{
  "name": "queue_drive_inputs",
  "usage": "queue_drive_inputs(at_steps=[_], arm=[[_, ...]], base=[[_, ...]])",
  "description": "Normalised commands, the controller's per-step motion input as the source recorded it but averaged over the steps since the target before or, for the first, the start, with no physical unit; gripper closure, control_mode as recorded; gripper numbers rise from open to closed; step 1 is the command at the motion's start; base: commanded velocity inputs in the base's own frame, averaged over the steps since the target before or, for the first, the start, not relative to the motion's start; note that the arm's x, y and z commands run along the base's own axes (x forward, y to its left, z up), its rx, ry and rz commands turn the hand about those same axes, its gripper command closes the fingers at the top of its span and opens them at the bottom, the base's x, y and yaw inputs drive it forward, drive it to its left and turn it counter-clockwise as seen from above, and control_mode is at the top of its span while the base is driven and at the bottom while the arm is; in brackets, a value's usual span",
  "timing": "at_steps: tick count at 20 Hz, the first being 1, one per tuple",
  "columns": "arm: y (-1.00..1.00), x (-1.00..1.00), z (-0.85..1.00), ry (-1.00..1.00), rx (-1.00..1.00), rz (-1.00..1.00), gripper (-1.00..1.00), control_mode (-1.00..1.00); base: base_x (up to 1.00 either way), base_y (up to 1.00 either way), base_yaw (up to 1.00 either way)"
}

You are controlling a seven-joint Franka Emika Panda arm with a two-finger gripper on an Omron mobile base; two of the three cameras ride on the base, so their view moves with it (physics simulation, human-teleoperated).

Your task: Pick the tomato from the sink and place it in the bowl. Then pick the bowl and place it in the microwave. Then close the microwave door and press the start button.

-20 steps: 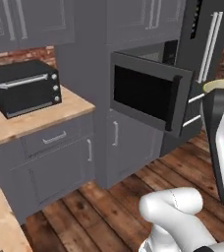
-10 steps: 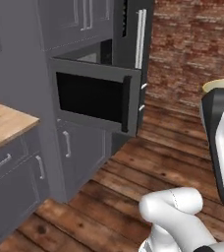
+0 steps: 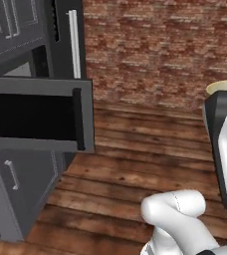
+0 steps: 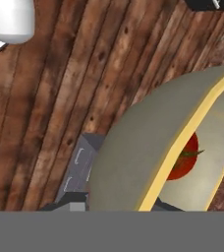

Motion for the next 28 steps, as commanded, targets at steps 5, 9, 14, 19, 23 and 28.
queue_drive_inputs(at_steps=[5, 9, 14, 19, 23, 28], arm=[[0.0, 0.0, 0.0, 0.0, 0.0, 0.0, 1.0, 1.0], [0.0, 0.0, 0.0, 0.0, 0.0, 0.0, 1.0, 1.0], [0.0, 0.0, 0.0, 0.0, 0.0, 0.0, 1.0, 1.0], [0.0, 0.0, 0.0, 0.0, 0.0, 0.0, 1.0, 1.0], [0.0, 0.0, 0.0, 0.0, 0.0, 0.0, 1.0, 1.0], [0.0, 0.0, 0.0, 0.0, 0.0, 0.0, 1.0, 1.0]], base=[[0.95, -0.34, -0.41], [1.0, -0.24, -0.21], [0.51, -0.21, 0.07], [0.33, -0.08, 0.68], [0.25, -0.4, 0.71], [0.42, -0.61, 0.57]])
